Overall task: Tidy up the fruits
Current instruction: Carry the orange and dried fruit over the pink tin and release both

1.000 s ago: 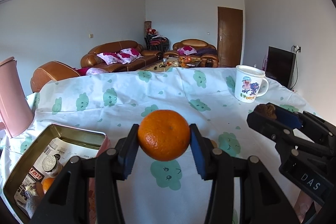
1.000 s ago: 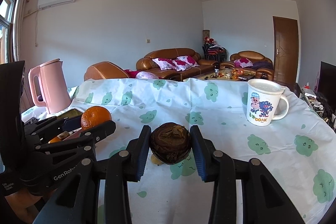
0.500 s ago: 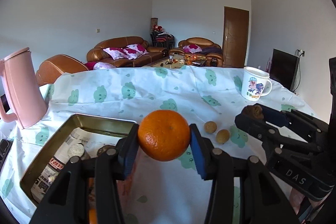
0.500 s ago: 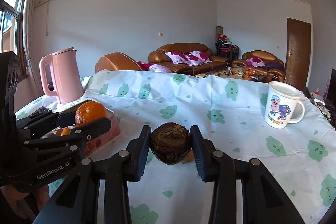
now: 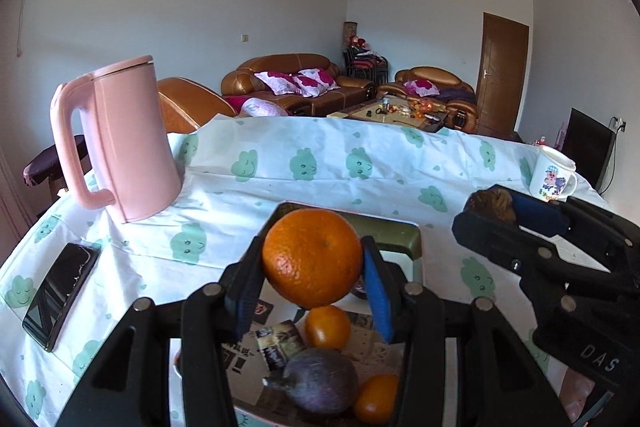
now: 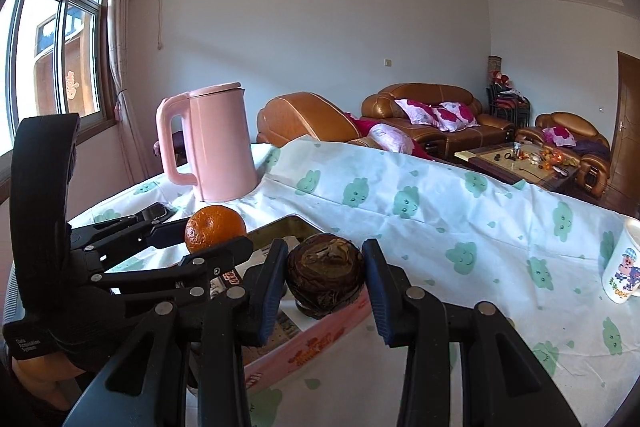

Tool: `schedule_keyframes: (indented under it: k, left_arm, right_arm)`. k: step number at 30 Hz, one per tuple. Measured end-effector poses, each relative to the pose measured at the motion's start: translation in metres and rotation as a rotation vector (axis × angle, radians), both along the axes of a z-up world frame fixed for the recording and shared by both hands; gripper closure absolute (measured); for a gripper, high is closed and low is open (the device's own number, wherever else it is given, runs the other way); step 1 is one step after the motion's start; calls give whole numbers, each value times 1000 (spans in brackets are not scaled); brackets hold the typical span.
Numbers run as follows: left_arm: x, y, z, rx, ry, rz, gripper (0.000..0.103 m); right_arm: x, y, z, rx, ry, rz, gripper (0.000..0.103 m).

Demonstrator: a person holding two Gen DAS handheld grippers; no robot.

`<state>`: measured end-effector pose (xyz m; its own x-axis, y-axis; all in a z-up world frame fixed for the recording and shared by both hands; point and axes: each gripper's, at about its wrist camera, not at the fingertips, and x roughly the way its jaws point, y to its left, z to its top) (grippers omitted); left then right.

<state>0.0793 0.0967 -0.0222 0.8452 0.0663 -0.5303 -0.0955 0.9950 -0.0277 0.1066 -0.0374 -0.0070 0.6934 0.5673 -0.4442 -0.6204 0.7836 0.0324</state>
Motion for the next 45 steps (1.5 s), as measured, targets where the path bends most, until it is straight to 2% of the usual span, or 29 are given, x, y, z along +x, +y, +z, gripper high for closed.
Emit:
schedule_keyframes:
  k: [5,13,21,24,32,40,43,45]
  left_arm:
    - [4,20,-10,-4,35,33,55]
    - [9,30,-25,-1,79,37,55]
    - [11,28,-32,9,112,30,55]
    - [12,25,-33,36,114,27,55]
    - [16,28,-43,17,153,9,55]
    - [17,28,-43,30,164,6,54]
    - [14,30,-39,-1,167,14,50]
    - [9,28,-32,11,144,28,32]
  right_arm:
    - [4,24,-13,-28,29,34,62]
    - [14,42,-31,-60,91,47,62]
    - [21,43,-45,-97,140,49,62]
    - [22,42,-50,-103,154,49,62]
    - [21,46,-55,-140,160,57,62]
    - [25,45,-58,-136,192,65,62]
    - [23,40,-52,-121,185,45,51]
    - [20,30,-45,-99,169,42,45]
